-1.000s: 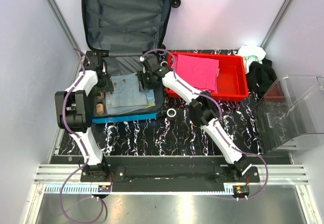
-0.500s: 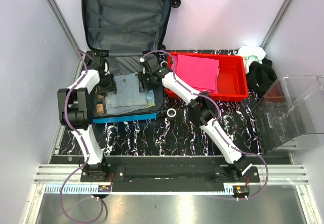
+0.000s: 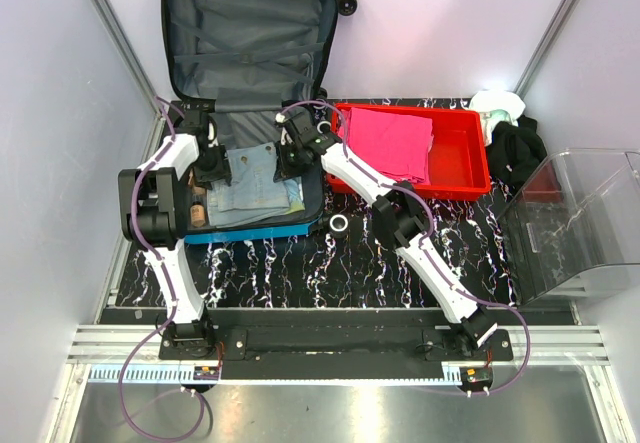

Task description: Open, take out, and arrange the luggage

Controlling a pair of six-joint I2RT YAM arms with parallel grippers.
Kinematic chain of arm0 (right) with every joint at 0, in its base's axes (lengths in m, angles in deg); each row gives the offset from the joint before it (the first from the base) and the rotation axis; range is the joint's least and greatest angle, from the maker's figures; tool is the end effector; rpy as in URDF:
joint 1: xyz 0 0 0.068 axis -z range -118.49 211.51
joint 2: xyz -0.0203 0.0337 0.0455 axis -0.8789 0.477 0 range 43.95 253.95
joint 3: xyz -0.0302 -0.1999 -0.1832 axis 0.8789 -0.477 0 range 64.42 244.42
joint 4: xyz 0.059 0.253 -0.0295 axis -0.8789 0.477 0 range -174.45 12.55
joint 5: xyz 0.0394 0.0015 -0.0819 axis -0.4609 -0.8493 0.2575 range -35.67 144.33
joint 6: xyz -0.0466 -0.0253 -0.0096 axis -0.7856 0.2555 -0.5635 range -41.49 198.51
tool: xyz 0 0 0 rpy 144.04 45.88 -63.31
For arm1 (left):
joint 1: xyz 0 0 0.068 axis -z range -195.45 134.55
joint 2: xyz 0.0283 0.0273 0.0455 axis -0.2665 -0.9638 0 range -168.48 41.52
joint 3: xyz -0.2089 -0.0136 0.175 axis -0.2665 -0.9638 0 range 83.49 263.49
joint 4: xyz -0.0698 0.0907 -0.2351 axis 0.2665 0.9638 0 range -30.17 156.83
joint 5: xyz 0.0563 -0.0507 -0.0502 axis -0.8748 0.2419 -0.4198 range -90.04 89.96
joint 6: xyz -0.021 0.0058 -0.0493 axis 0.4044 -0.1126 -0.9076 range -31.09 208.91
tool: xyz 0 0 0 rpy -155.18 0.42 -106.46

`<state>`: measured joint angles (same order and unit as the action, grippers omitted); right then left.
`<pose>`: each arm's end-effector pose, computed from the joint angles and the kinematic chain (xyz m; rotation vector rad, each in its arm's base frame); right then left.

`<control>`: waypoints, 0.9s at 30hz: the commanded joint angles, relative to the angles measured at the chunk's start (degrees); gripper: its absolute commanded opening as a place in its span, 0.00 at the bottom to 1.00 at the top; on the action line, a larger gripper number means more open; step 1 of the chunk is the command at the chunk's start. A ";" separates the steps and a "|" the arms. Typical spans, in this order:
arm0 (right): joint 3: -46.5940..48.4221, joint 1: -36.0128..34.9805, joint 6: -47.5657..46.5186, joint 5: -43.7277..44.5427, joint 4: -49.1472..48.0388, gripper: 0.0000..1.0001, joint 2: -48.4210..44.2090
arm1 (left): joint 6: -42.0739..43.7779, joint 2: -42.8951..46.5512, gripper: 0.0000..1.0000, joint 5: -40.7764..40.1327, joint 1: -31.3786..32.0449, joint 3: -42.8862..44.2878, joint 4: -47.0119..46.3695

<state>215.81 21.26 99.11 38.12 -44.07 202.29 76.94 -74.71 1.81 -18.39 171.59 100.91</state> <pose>0.4432 0.3882 0.1613 -0.5678 2.4577 0.8075 0.4194 0.0204 0.1853 -0.3526 2.7587 -0.0851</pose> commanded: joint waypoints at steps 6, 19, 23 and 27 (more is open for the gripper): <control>1.10 -0.62 0.15 0.47 -1.53 0.04 -4.79 | 1.95 1.79 0.56 1.58 0.13 3.31 -2.06; 2.68 -1.23 -1.26 -0.41 -3.73 0.39 -5.23 | 2.12 1.97 0.57 1.40 0.13 3.40 -1.44; 2.77 -1.67 -3.28 3.63 -3.47 0.43 -6.73 | 2.12 1.62 0.57 1.67 0.04 3.40 -1.44; 2.86 -1.67 -3.81 3.90 -3.55 0.45 -6.82 | 2.12 1.61 0.57 1.67 0.13 3.40 -1.44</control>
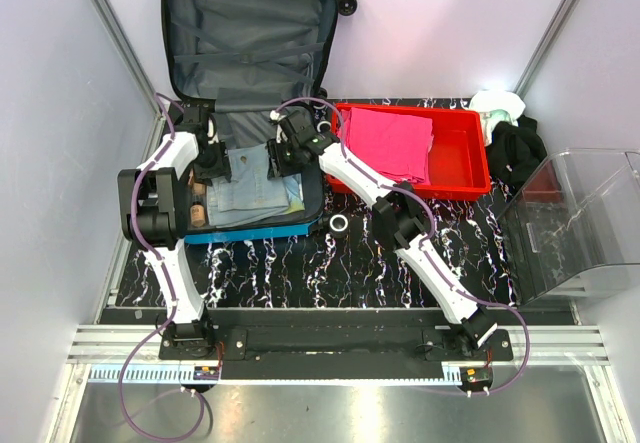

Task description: Open, take out, and arrange the luggage

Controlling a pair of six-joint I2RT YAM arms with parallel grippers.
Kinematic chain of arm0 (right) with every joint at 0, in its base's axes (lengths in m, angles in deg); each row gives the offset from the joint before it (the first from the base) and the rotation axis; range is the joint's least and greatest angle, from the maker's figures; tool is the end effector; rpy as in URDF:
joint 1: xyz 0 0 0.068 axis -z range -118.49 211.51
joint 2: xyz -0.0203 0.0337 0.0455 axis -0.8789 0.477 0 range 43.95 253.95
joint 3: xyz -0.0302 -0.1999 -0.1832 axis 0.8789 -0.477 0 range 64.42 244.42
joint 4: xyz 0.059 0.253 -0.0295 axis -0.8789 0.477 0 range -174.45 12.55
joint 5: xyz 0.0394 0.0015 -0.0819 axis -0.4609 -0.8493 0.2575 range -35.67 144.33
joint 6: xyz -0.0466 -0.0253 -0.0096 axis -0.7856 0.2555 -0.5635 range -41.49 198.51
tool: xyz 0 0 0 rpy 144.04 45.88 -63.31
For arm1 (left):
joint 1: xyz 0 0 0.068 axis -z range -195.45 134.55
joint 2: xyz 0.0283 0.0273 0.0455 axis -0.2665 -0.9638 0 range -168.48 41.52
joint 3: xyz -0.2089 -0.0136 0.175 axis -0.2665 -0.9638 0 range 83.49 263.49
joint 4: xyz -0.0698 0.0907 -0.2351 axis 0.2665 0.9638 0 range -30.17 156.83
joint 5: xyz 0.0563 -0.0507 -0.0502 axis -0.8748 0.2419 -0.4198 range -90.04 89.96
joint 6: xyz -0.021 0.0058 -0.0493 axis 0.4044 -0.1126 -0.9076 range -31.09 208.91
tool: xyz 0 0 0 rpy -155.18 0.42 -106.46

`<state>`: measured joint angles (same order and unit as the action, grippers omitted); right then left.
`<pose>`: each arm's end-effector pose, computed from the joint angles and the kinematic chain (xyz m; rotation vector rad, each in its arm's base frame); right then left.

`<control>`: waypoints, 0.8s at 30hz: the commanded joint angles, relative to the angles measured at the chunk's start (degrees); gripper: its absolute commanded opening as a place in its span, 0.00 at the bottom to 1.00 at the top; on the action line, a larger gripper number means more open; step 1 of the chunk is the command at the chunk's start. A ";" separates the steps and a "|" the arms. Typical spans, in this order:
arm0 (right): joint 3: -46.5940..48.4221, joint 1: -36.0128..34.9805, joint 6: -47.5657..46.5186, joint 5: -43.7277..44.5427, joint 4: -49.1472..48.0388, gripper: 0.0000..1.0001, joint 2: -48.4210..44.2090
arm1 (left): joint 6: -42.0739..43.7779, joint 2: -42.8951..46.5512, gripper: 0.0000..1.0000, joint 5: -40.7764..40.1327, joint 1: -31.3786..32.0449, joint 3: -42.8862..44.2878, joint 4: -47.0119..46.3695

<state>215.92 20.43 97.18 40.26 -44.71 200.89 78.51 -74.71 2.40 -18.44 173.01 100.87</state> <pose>0.4382 0.3935 0.1764 -0.6034 2.3990 0.7719 0.4235 0.0206 0.1924 -0.3097 2.7378 -0.0937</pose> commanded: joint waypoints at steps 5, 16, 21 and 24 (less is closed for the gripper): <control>2.57 -1.72 -3.47 2.02 -2.57 0.47 -5.42 | 0.90 1.88 0.57 0.99 0.17 1.80 -1.40; 2.92 -2.69 -6.02 4.93 -1.69 0.54 -7.00 | 0.81 1.53 0.57 1.34 0.08 1.72 -1.48; 2.40 -3.48 -6.72 5.10 -1.34 0.55 -7.00 | 0.99 1.70 0.57 1.43 0.17 1.80 -1.57; 2.57 -3.74 -6.81 4.75 -1.86 0.55 -7.18 | 1.08 1.70 0.57 1.34 0.17 1.54 -1.57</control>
<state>215.92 18.12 91.54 44.74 -44.73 199.49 78.65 -74.71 2.72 -18.44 173.01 100.87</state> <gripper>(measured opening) 0.550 0.565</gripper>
